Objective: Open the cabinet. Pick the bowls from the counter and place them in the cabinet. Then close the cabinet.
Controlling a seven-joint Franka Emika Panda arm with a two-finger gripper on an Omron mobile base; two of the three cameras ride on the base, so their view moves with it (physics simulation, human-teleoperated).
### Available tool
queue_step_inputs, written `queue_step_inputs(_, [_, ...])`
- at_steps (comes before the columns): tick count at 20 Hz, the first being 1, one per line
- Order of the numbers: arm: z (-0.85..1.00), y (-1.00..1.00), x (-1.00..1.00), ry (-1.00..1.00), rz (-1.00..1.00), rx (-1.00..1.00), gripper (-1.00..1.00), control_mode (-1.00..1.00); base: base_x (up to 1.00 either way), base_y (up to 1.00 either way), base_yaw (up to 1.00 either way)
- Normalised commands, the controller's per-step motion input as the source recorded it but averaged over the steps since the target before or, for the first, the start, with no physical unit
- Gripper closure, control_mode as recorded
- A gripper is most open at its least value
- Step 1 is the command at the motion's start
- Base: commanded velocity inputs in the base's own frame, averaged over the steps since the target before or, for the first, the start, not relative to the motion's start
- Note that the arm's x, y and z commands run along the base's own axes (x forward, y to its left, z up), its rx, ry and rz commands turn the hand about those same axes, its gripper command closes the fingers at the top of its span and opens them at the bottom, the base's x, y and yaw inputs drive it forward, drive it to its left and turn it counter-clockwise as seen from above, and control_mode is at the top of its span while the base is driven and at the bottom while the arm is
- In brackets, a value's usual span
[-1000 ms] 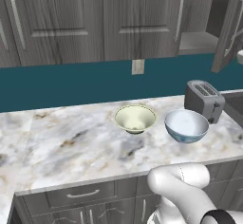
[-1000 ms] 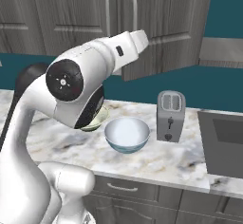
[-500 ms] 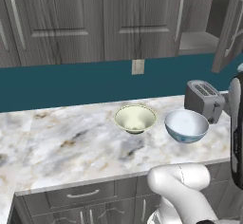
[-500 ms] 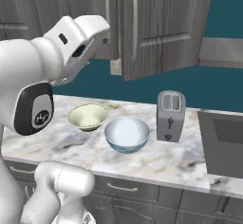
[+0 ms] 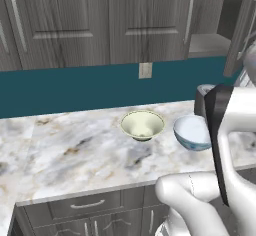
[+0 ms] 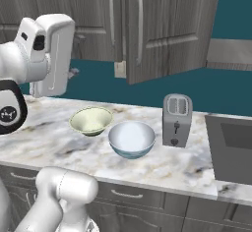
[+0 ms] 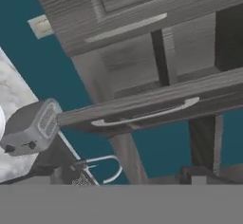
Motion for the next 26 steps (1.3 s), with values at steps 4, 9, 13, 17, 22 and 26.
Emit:
queue_step_inputs(4, [-0.13, 0.12, 0.09, 0.01, -0.05, -0.25, -1.00, -1.00, 0.00, 0.00, 0.00])
queue_step_inputs(9, [0.00, 0.04, 0.32, 0.05, -0.03, -0.12, -1.00, -1.00, 0.00, 0.00, 0.00])
queue_step_inputs(13, [0.00, 0.00, 0.46, 0.03, -0.02, -0.05, -1.00, -1.00, 0.00, 0.00, 0.00])
queue_step_inputs(17, [-0.04, 0.00, 0.34, 0.00, -0.03, 0.00, -1.00, -1.00, 0.00, 0.00, 0.00])
queue_step_inputs(22, [-0.01, 0.00, 0.34, 0.00, -0.02, 0.00, -1.00, -1.00, 0.00, 0.00, 0.00])
queue_step_inputs(26, [-0.01, -0.01, 0.26, 0.00, -0.03, 0.01, -1.00, -1.00, 0.00, 0.00, 0.00])
